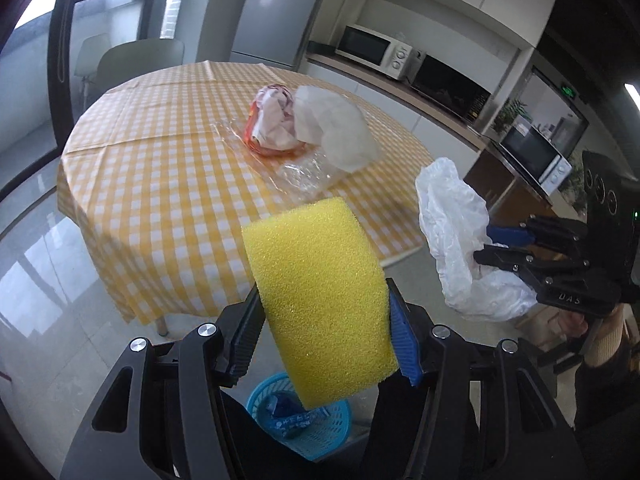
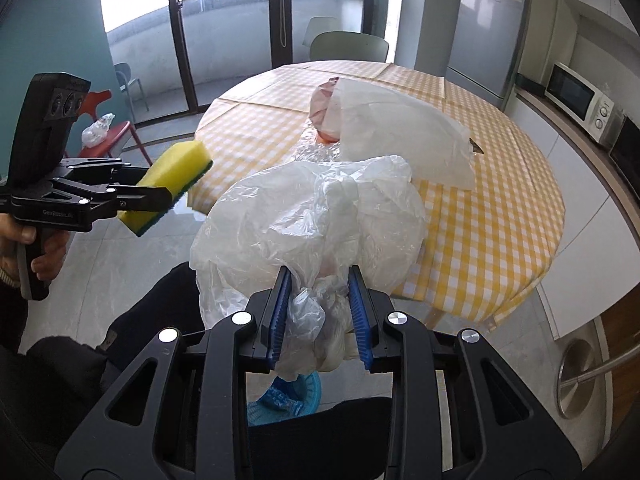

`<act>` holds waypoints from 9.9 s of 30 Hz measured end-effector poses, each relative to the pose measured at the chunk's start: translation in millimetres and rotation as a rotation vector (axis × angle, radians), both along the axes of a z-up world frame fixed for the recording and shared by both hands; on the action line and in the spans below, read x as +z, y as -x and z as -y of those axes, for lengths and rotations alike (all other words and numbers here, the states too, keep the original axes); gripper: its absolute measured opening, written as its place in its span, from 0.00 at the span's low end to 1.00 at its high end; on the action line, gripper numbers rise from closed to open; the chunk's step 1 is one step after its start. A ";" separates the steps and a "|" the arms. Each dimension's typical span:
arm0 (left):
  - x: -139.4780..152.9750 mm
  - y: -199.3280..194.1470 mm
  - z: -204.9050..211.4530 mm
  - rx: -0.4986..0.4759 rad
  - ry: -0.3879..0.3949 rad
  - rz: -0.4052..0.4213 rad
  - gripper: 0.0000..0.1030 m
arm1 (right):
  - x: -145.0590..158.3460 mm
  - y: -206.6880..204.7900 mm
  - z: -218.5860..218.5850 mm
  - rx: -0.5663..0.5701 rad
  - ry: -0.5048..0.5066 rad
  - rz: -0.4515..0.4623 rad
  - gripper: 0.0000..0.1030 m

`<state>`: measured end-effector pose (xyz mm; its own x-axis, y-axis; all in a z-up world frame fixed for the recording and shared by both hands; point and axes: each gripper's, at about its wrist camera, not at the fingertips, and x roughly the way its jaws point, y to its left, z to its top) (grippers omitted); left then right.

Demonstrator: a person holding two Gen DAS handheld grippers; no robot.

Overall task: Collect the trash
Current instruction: 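Grasp the yellow sponge with the left tool while the right tool grasps a white plastic bag, then lower both items over the blue wastebasket and open both tools, then raise both tools back toward the table, then grasp the clear plastic bag with the left tool while the right tool grasps the white paper bag, then lower both items over the blue wastebasket and open both tools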

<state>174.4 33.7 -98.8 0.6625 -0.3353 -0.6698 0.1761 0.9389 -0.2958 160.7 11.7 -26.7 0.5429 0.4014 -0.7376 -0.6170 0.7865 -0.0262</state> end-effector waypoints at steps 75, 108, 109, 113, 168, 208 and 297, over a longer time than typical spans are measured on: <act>-321.9 -33.7 68.1 -0.359 -0.110 -0.897 0.95 | -342.2 -38.2 -63.8 0.145 0.229 -0.819 0.90; -159.5 -39.3 48.0 -0.271 -0.127 -0.436 0.94 | -133.8 -21.4 -16.4 0.122 0.105 -0.364 0.90; -153.6 -38.9 49.2 -0.276 -0.134 -0.425 0.94 | -125.5 -20.8 -14.0 0.120 0.097 -0.346 0.90; -120.2 -38.1 50.3 -0.299 -0.132 -0.363 0.94 | -87.6 -18.4 -4.4 0.084 0.055 -0.256 0.90; -36.6 -226.6 31.1 -0.231 -0.151 -0.093 0.49 | -27.3 -216.1 -26.5 -0.052 0.013 0.020 0.02; 31.1 -28.0 -26.2 -0.151 -0.080 0.064 0.43 | 77.0 -20.8 80.4 -0.117 -0.243 0.188 0.01; -343.8 -35.1 89.8 -0.469 -0.354 -0.930 0.94 | -348.3 -28.4 -54.5 0.158 0.206 -0.846 0.91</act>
